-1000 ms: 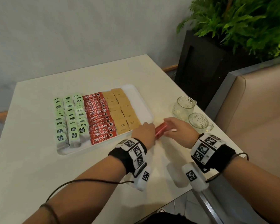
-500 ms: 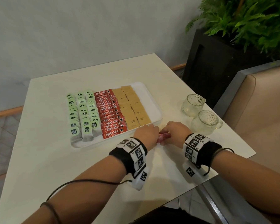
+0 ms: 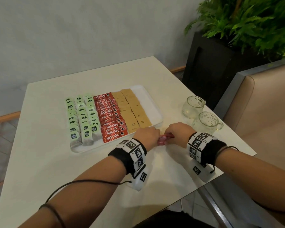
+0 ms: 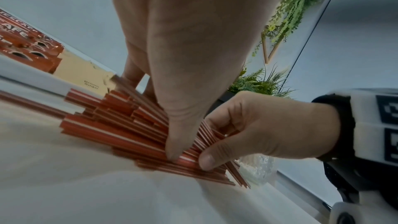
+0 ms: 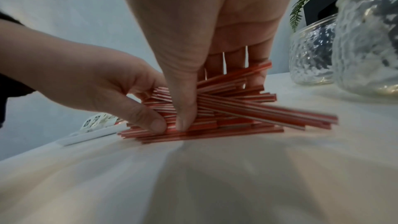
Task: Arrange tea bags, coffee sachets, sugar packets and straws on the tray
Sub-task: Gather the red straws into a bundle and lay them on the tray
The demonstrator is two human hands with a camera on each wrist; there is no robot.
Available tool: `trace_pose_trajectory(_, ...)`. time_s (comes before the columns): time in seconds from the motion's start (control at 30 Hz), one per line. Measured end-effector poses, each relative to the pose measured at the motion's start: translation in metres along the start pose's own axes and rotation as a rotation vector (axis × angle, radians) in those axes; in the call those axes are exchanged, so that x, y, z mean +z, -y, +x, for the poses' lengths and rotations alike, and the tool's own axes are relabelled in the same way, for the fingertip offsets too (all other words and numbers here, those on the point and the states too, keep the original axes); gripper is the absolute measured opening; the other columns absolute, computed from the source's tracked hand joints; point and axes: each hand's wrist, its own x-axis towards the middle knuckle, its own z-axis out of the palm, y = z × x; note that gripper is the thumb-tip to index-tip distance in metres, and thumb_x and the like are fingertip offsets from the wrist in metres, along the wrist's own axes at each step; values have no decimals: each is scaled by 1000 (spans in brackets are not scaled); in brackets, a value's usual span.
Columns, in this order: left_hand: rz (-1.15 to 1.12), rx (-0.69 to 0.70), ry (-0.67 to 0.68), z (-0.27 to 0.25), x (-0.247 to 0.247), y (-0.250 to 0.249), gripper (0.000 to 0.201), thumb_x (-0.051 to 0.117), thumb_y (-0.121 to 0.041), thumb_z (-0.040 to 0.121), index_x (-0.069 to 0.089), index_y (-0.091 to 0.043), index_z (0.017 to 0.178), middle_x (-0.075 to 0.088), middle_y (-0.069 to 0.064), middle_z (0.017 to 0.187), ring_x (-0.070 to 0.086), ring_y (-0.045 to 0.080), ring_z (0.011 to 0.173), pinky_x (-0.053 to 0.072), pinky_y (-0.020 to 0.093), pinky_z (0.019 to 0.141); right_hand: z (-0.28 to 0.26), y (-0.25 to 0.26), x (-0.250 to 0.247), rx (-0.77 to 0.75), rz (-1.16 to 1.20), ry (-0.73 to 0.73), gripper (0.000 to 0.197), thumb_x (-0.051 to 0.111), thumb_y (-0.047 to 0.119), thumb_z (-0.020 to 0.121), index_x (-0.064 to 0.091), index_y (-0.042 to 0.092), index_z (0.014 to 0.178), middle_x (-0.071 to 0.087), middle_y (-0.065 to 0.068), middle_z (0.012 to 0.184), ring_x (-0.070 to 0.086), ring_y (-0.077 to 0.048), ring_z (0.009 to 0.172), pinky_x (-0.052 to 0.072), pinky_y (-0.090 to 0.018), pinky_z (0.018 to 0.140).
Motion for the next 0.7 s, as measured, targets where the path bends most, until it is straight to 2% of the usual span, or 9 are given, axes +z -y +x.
trace_pose_trajectory(0.13,10,3,-22,0,-5,1,21,40,-14,100,51,-6,116,63,11,109,62,31,96,35,34,64,-2,-2,-10,-39,-8,-21,27,59,37,92,65,22,114,63,-1,107,58,-21,99,46,-32,79)
trace_pose_trajectory(0.23,-23,-2,-12,-1,-5,2,22,38,-11,99,49,-4,117,64,13,108,61,31,95,36,35,65,-2,-3,-13,-67,9,-34,26,59,37,91,62,25,114,63,1,109,58,-19,98,45,-31,77)
trace_pose_trajectory(0.33,-88,9,35,-2,-5,6,23,36,-9,101,45,-2,121,62,15,111,60,32,97,38,36,66,0,-3,-10,-80,51,-30,31,59,36,92,55,25,120,64,0,115,59,-20,102,47,-32,82)
trace_pose_trajectory(0.43,-130,24,67,-6,-5,9,23,36,-9,102,44,-1,122,62,16,112,61,34,96,38,37,66,1,0,-8,-109,-10,-28,34,54,36,95,51,27,128,63,4,120,59,-20,108,41,-31,88)
trace_pose_trajectory(0.53,-203,3,98,-10,-9,10,22,35,-12,103,44,-1,119,62,17,111,62,36,96,38,36,68,6,3,-8,-126,-126,2,27,49,37,97,53,26,121,64,4,116,60,-20,105,35,-31,86)
trace_pose_trajectory(0.6,-243,-7,138,-11,-15,11,23,36,-13,103,45,0,120,62,17,110,62,35,95,38,35,67,8,5,-9,-134,-168,22,27,46,39,98,53,22,118,65,0,114,61,-23,102,37,-31,81)
trace_pose_trajectory(0.7,-268,5,152,-10,-24,16,30,42,-20,102,45,-2,126,62,16,113,60,33,98,40,34,69,9,10,-11,-168,-169,16,32,45,39,100,50,19,123,64,-4,115,61,-26,103,44,-33,80)
